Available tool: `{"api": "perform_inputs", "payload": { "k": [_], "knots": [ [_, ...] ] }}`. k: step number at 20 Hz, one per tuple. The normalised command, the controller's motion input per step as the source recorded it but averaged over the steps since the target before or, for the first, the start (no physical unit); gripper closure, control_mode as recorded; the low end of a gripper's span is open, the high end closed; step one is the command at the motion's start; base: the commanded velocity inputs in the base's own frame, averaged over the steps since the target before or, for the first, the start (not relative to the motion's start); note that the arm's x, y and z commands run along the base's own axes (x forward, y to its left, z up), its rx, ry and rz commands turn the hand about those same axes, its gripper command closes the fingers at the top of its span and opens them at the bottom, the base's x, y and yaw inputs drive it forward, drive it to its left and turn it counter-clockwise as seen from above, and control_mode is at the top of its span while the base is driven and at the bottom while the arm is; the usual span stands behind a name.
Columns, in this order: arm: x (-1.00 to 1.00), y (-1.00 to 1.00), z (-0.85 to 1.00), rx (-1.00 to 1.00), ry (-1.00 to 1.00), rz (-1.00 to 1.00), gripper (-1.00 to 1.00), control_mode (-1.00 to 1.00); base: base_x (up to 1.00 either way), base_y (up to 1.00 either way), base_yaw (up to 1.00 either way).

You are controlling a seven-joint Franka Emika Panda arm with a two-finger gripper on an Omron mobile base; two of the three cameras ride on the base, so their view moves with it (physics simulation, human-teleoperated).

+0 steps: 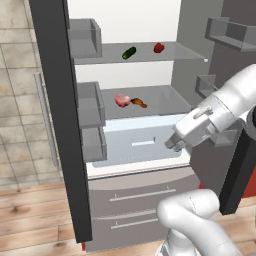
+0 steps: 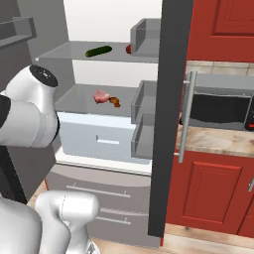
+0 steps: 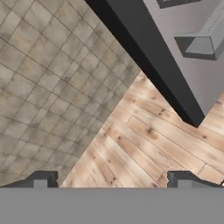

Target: Gather the bell pepper and cucumber from the fridge and place them on a tray on the dining counter. Then gather the chicken drumstick and steak from the fridge and place them on the other tray.

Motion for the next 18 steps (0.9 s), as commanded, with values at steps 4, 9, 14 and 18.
{"api": "perform_inputs", "payload": {
  "k": [4, 9, 14, 18],
  "knots": [
    [-0.28, -0.46, 0.00, -0.13, -0.07, -0.34, -1.00, -1.00, 0.00, 0.00, 0.00],
    [-0.04, -0.32, -0.01, -0.15, -0.02, -0.35, -1.00, -1.00, 0.00, 0.00, 0.00],
    [0.05, -0.19, -0.01, -0.15, 0.00, -0.32, -1.00, -1.00, 0.00, 0.00, 0.00],
    [0.08, -0.21, 0.00, -0.16, 0.00, -0.28, -1.00, -1.00, 0.00, 0.00, 0.00]
  ]
}}
